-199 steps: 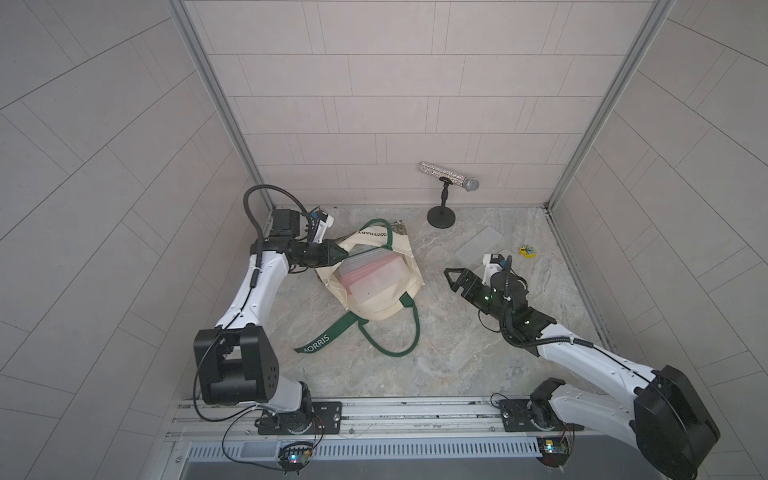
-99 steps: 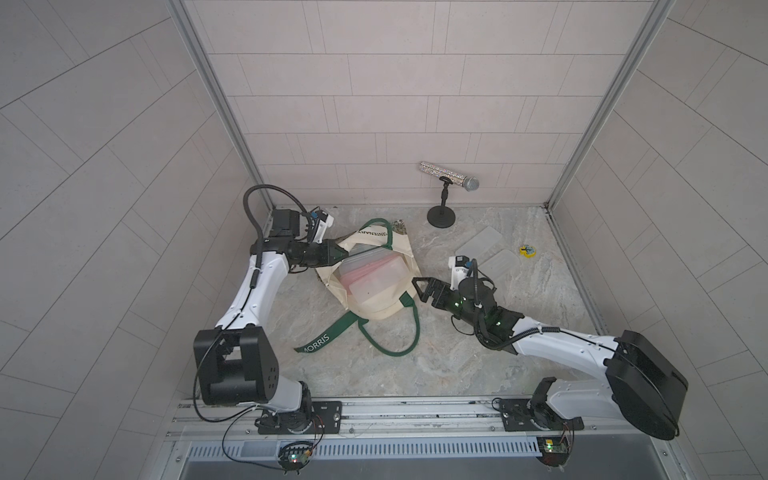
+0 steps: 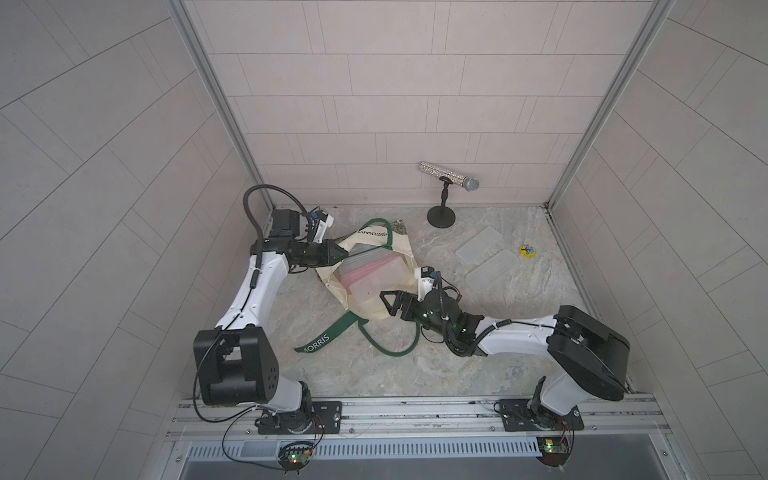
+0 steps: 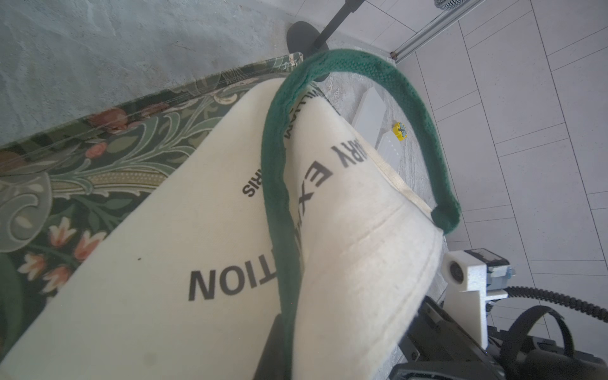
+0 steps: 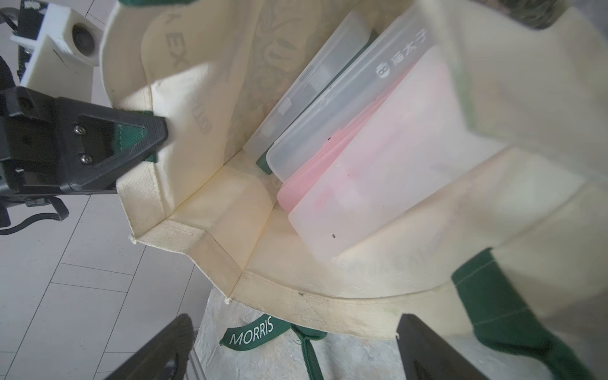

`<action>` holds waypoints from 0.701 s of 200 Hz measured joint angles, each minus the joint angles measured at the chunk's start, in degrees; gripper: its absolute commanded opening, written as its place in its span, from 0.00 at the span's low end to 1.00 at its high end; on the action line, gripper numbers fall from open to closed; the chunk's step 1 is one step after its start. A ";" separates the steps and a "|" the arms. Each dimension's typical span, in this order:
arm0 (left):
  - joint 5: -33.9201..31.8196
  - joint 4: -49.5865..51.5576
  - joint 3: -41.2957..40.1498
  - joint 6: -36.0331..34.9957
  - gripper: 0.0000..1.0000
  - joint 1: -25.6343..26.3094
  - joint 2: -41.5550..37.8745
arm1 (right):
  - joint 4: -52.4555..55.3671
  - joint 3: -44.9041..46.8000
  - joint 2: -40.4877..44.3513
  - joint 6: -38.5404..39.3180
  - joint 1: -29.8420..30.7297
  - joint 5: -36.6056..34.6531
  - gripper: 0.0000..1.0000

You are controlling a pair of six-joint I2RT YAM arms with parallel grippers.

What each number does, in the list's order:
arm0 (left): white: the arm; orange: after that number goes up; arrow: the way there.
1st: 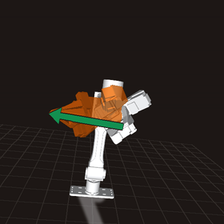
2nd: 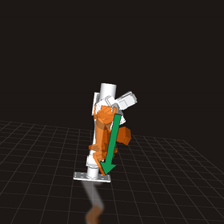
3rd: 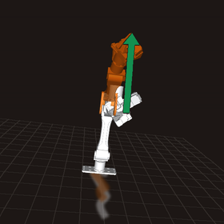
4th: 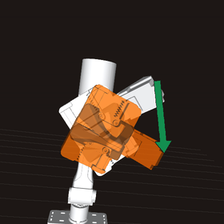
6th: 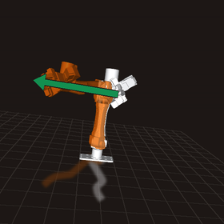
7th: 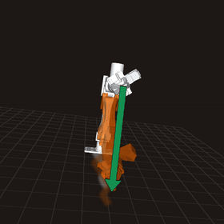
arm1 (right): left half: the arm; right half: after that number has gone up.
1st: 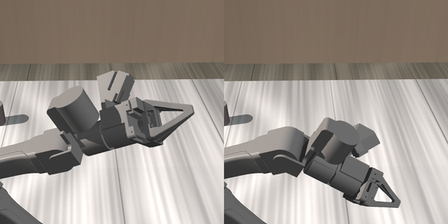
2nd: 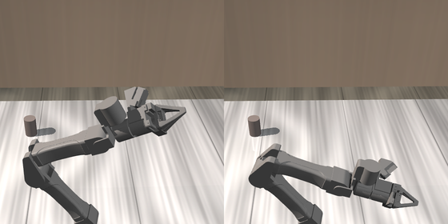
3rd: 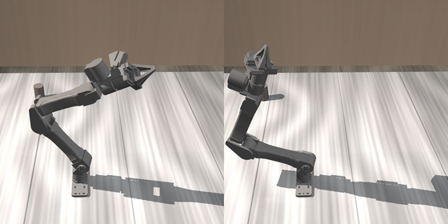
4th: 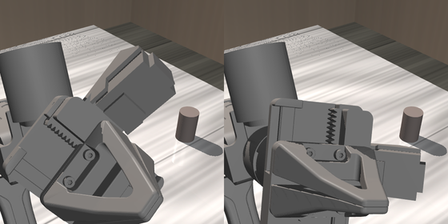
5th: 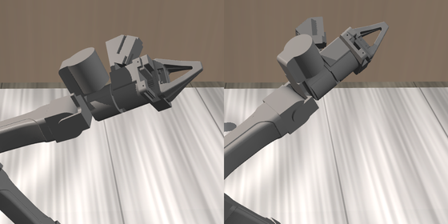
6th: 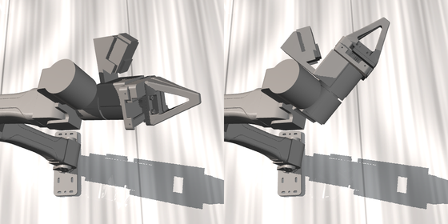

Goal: Take out the pencil case from the canvas bag
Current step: Place the pencil case at the center of the board, then pick up the pencil case from the canvas bag.

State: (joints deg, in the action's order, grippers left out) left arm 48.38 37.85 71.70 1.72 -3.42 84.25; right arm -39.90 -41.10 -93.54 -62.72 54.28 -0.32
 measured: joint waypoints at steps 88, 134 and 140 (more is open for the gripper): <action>-0.04 -0.02 -0.07 0.02 0.00 0.02 -0.17 | -7.48 -6.84 -14.88 -9.77 0.98 -1.44 0.99; -0.17 -0.11 -0.17 0.24 0.00 0.02 -0.37 | -6.99 -10.91 -18.93 -13.51 1.20 -2.95 0.99; -0.17 -0.15 -0.20 0.24 0.00 0.02 -0.37 | -6.84 -11.47 -19.23 -13.84 1.20 -3.06 0.98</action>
State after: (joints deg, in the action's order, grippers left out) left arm 48.21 37.69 71.50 1.96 -3.40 83.88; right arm -46.74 -52.58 -112.77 -76.55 55.48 -3.38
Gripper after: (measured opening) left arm 0.090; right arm 0.986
